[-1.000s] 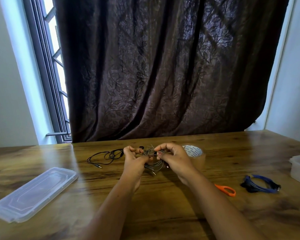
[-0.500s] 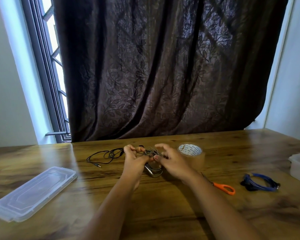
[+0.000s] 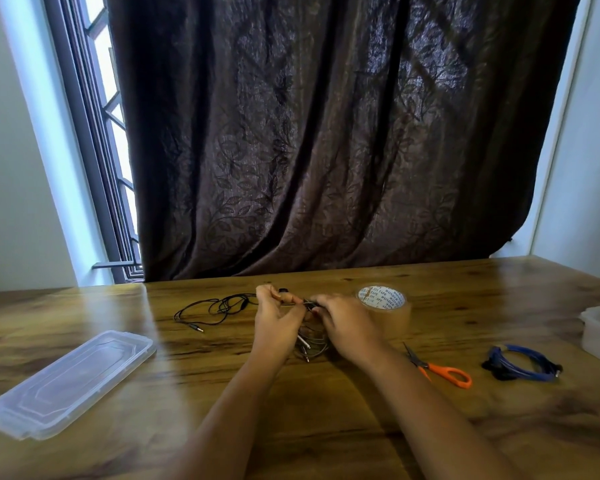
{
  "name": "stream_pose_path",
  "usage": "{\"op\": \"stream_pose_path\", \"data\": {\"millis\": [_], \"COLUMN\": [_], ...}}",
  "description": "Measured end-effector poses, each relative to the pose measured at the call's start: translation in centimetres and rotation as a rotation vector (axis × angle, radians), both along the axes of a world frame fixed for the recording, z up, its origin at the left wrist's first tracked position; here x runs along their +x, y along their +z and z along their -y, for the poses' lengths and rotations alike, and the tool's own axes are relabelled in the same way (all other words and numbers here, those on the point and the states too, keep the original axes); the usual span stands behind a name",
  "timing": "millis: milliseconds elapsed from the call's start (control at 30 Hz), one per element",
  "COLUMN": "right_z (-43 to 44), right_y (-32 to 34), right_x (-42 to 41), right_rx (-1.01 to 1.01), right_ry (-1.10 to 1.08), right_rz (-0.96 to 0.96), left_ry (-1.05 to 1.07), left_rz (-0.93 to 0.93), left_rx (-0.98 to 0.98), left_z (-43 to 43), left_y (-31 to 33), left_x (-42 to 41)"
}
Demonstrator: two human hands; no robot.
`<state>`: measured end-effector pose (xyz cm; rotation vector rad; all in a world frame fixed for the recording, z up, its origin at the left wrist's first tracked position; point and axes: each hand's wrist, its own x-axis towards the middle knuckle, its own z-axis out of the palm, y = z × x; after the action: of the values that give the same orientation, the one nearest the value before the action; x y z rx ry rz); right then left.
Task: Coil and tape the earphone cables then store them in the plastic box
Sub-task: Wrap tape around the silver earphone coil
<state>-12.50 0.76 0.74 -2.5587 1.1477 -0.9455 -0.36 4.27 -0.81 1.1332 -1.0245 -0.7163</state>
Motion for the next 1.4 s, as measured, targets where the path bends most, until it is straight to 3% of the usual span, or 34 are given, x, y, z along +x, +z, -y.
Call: {"op": "stream_pose_path", "data": {"millis": [167,333,700,1000,1167,1400], "right_z": [-0.6,-0.2,0.1,0.2,0.2,0.3], "right_y": [-0.2,-0.2,-0.3,-0.3,-0.3,-0.4], "right_x": [0.2,0.3,-0.2,-0.3,-0.4,-0.3], "right_rx": [0.092,0.147,0.245,0.331,0.235,0.228], "right_ry": [0.003,0.018,-0.013,0.026,-0.026,0.030], "right_rz": [-0.002,0.116,0.275,0.321,0.154,0.150], "left_ry": [0.084,0.056,-0.180,-0.247,-0.294,-0.198], "left_rz": [-0.022,-0.273,-0.449,-0.412,-0.348,-0.185], "left_rx": [0.003,0.140,0.081,0.103,0.058,0.084], "left_z": [0.2,0.5,-0.2,-0.4,-0.5,-0.1], "left_y": [-0.1,-0.1,0.7,0.8,0.6,-0.1], "left_x": [0.1,0.2,-0.1,-0.3,0.0,0.1]}}
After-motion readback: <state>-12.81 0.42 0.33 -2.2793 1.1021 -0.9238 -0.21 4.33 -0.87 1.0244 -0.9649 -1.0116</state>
